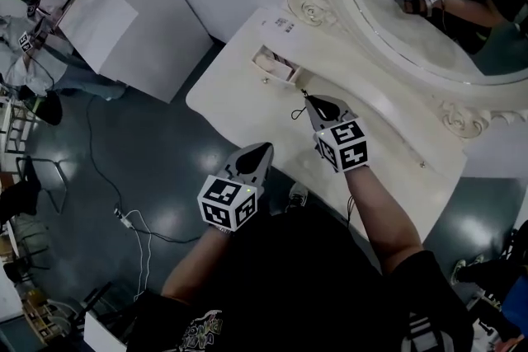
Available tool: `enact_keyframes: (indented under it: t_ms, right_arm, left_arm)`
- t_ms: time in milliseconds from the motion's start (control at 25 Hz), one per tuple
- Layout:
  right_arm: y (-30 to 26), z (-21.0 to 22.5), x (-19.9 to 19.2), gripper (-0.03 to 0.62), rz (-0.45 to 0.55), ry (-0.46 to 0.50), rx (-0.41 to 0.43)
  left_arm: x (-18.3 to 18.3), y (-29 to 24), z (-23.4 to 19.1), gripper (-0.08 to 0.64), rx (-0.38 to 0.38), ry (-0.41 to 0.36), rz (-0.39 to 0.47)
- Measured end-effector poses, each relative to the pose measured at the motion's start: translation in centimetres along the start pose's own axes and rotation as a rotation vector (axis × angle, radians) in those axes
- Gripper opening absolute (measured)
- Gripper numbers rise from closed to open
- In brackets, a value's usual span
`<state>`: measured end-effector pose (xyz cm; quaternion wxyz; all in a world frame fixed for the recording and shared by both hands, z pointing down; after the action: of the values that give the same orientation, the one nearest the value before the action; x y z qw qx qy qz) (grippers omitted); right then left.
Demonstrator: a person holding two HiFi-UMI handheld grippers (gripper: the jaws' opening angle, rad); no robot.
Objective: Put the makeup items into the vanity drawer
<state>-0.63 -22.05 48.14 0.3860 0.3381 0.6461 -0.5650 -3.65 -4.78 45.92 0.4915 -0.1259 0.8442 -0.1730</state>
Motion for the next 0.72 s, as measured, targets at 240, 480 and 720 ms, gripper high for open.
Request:
enact_keyframes:
  t_ms: [240, 480, 720]
  right_arm:
    - [-1.6, -0.1, 0.7, 0.034, -0.008, 0.011, 0.001]
    - [-4.2, 0.9, 1.5, 0.034, -0.033, 0.015, -0.06]
    - [-7.9, 1.5, 2.7, 0.034, -0.099, 0.004, -0.059]
  left_arm:
    - [0.8, -0.3, -1.0, 0.0, -0.024, -0.019, -0.016]
    - [2.4, -1.6, -3.2, 0.0, -0.09, -0.051, -0.067]
    - [4.6, -3.2, -5.8, 0.0, -0.166, -0.066, -0.108]
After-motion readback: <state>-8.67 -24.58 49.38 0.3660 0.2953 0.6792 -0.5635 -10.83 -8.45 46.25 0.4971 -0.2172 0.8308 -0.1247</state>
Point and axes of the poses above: the fingertips, and each gripper's own axes: y backward along the fingers, z to its right, x out of its top, the point moved 4 cm from there along y, backward along the fingers, and after that the axes turned 10 degrees about y, right-handed, at the moved point
